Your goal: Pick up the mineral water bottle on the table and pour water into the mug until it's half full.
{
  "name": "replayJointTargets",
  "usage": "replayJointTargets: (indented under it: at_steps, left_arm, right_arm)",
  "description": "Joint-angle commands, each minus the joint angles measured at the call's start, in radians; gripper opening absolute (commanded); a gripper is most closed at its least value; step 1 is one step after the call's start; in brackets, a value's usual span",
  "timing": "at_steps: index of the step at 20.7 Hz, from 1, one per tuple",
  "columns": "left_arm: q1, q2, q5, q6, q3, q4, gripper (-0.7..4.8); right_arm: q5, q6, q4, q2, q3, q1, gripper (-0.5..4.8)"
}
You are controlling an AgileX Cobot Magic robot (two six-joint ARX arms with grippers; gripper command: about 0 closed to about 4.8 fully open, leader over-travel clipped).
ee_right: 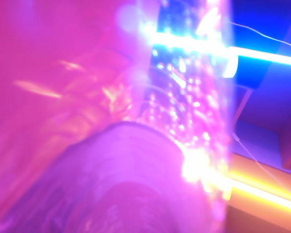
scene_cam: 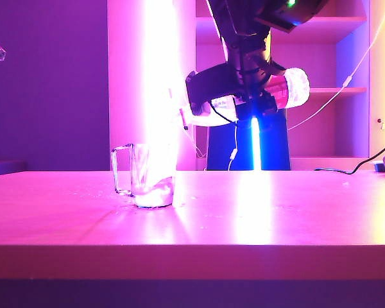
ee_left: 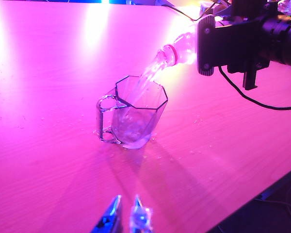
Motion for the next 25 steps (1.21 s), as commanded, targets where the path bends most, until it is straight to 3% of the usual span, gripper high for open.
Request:
replayJointTargets:
  at_steps: [1, 14, 21, 24, 25]
  left_arm:
    - [0.0, -0.001, 0.003, 0.006, 0.003, 0.006, 0.28]
    - [0.0, -0.002, 0.003, 0.006, 0.003, 0.006, 0.28]
    - [0.0, -0.001, 0.003, 0.006, 0.003, 0.006, 0.28]
    - [0.0, -0.001, 0.003, 0.006, 0.003, 0.006, 0.28]
    - [0.0, -0.002, 0.003, 0.006, 0.003, 0.006, 0.28]
  right_arm:
    - [0.006, -0.015, 0.031, -0.01, 0.008, 0.011, 2.42]
    - [-0.002, -0.008, 0.031, -0.01, 0.008, 0.01, 2.42]
    - [-0.048, 0.117, 0.037, -0.01, 0.008, 0.011, 2.42]
    - [-0.051, 0.322, 0.034, -0.01, 0.005, 0.014, 2.42]
    - [-0.051, 0.505, 0.023, -0.01, 0.005, 0.013, 2.42]
